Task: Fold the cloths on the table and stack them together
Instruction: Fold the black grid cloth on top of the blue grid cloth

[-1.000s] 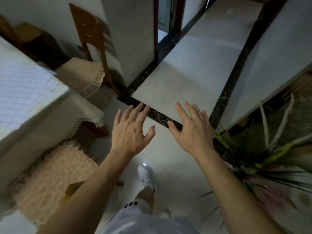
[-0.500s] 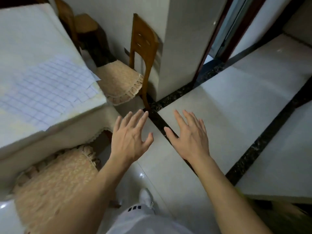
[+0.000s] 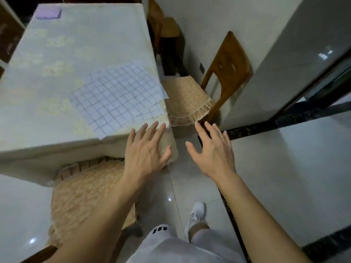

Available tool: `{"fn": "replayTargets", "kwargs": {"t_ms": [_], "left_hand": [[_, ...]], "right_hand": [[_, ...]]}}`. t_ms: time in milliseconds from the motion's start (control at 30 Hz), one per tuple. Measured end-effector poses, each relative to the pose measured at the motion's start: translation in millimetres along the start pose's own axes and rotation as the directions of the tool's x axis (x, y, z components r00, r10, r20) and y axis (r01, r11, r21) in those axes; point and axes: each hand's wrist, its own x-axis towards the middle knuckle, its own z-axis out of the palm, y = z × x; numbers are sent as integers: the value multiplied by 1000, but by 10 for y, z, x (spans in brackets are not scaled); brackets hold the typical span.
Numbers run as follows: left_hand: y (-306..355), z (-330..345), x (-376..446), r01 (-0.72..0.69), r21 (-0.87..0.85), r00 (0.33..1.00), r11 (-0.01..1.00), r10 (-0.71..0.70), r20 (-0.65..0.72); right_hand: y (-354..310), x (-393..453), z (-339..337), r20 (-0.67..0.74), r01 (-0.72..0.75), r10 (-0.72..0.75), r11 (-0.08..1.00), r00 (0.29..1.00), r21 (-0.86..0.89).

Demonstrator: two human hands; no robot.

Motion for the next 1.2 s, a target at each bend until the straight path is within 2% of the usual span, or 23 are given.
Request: {"fn": "replayTargets", "kwargs": {"t_ms": [400,633,800,1000,1200], "left_hand": [[-507,191,826,263,79,964,961,-265,10],[-705,346,1393,458,108,885,883,-464,35],[-780,371,1737,546,121,834,829,-551,8],[-950,394,1918,630,143,772,763,-636,-2],[-1155,379,1869,684,131,725,717,-689,-13]], "right_hand": [[-228,1449,295,133,234,-238,971,962,43],[-342,2545,319,205,370,-384,923,900,105],[-403,3178,384,216,451,-463,886,860,106],[-560,3657,525,210,539,-556,831,805,136],[-684,3908,742,287,624,-628,772,723,119]]}}
